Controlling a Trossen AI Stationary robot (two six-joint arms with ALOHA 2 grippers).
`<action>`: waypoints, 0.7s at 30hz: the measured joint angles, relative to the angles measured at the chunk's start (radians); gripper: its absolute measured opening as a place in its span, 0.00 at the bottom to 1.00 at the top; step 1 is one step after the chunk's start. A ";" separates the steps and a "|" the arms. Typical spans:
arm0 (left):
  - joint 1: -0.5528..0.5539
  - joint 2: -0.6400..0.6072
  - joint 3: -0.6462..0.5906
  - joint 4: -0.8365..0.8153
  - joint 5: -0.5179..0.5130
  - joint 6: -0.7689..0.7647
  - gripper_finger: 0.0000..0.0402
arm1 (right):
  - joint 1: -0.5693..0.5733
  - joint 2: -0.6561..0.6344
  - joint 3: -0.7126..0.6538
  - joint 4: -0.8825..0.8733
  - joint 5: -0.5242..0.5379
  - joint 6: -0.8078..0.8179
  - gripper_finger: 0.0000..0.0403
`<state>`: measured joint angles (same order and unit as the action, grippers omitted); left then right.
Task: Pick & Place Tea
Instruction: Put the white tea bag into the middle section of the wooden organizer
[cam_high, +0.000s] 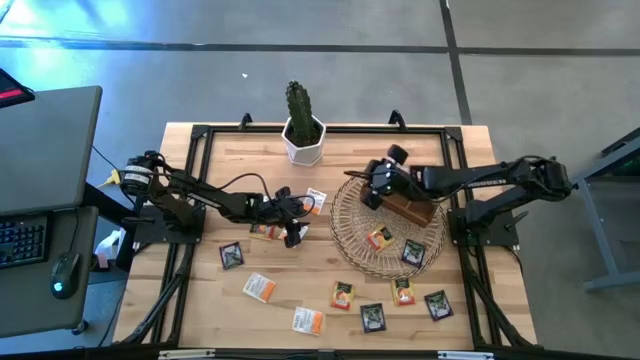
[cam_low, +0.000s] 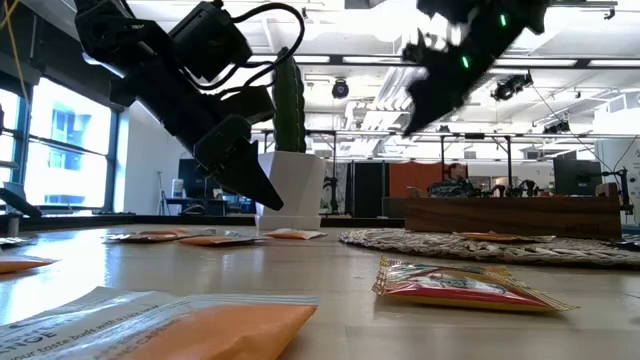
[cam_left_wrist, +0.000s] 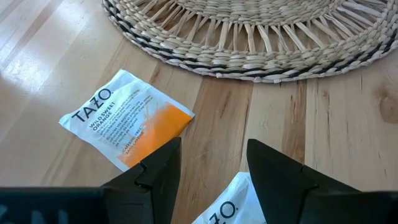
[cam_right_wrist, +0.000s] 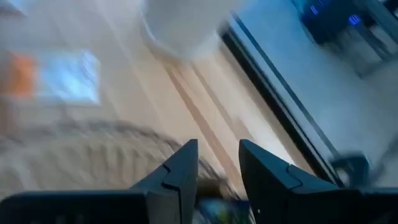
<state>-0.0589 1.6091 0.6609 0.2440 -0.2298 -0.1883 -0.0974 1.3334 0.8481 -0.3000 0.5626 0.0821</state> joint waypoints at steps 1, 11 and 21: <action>0.000 0.000 0.000 0.000 0.000 0.000 0.45 | 0.011 0.000 0.026 0.001 -0.033 -0.007 0.28; 0.000 -0.003 0.001 -0.011 0.009 0.053 0.45 | 0.181 0.083 0.076 0.244 -0.318 0.004 0.28; 0.000 -0.278 0.001 -0.231 -0.127 0.125 0.45 | 0.206 0.410 0.200 0.372 -0.309 -0.004 0.28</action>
<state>-0.0589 1.3313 0.6618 0.0128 -0.3566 -0.0632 0.1090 1.7434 1.0478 0.0716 0.2538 0.0784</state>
